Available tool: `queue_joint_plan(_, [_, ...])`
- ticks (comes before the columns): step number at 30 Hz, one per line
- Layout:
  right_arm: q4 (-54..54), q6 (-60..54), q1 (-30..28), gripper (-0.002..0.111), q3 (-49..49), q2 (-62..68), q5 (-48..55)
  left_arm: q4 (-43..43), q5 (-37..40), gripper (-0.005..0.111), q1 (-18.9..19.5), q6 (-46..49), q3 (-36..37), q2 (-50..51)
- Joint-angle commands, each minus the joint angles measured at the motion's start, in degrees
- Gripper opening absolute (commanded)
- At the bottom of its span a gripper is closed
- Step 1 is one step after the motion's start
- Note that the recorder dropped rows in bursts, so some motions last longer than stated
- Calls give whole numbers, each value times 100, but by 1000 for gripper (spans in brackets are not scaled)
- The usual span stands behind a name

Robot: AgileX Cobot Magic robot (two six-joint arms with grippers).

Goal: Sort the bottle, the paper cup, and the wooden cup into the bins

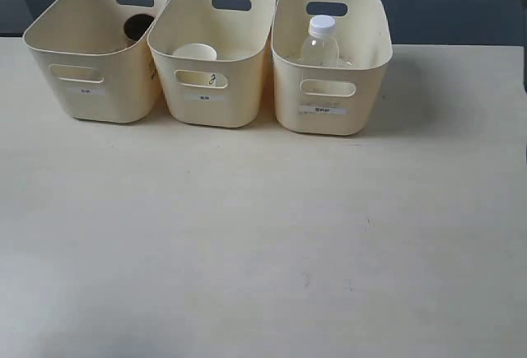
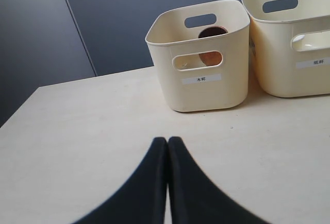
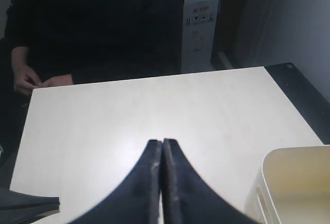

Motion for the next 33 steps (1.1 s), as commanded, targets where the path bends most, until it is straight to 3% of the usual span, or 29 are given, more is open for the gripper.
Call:
queue_joint_plan(1, [47, 9, 0, -1, -23, -52, 12, -13, -26, 0, -4, -12, -28, 22])
queue_joint_plan(20, [101, 49, 0, -1, -23, -432, 182, -13, -26, 0, -4, -12, -28, 22])
queue_joint_plan(27, [-1722, 58, 0, -1, 356, -1346, 1581, -13, -26, 0, -4, -12, -28, 22])
queue_joint_plan(33, [-2601, 236, -12, -1, 1773, -2453, 1357, -13, -26, 0, -4, -12, -28, 22])
